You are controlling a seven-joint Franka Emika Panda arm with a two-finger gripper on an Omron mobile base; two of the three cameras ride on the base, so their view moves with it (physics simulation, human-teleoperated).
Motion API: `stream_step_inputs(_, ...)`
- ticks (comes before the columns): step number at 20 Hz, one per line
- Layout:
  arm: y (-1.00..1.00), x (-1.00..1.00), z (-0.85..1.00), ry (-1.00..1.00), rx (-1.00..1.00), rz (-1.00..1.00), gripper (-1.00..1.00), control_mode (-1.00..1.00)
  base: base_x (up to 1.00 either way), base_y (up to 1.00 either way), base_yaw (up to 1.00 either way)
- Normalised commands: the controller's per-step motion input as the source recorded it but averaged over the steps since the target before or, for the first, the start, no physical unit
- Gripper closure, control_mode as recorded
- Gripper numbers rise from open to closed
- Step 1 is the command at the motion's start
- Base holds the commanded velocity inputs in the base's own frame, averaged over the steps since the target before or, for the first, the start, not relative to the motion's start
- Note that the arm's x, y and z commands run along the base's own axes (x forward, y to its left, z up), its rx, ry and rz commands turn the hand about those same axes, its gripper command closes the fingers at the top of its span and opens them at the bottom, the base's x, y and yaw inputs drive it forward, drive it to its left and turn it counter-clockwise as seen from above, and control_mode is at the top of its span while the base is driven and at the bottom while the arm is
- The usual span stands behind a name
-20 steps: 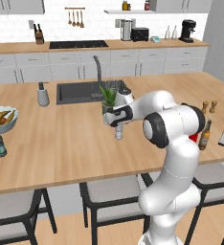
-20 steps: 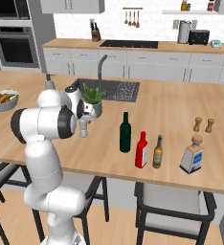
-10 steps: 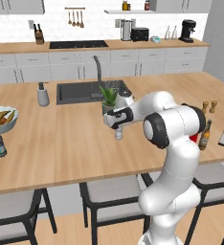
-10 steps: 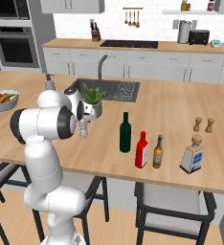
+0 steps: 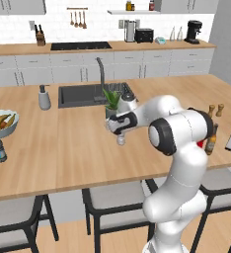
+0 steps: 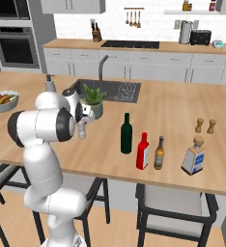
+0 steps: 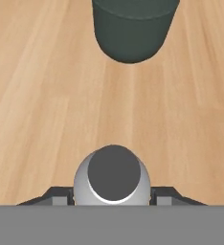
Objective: Move the plastic bottles in the middle to the plastics group, and the glass bottles in the middle to the glass group.
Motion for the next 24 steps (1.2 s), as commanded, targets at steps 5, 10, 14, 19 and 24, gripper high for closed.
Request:
stream_step_inputs(5, 0.50, -0.20, 0.10, -0.01, 0.00, 0.24, 1.00, -1.00, 0.00, 0.00, 0.00)
stream_step_inputs(10, 0.68, -0.01, 0.08, 0.00, 0.02, 0.37, 1.00, -1.00, 0.00, 0.00, 0.00)
stream_step_inputs(14, 0.76, 0.00, 0.02, 0.00, 0.02, 0.44, 1.00, -1.00, 0.00, 0.00, 0.00)
stream_step_inputs(19, 0.79, -0.01, 0.00, 0.00, 0.00, 0.41, 1.00, -1.00, 0.00, 0.00, 0.00)
stream_step_inputs(24, 0.75, -0.06, 0.00, -0.02, 0.00, 0.39, 1.00, -1.00, 0.00, 0.00, 0.00)
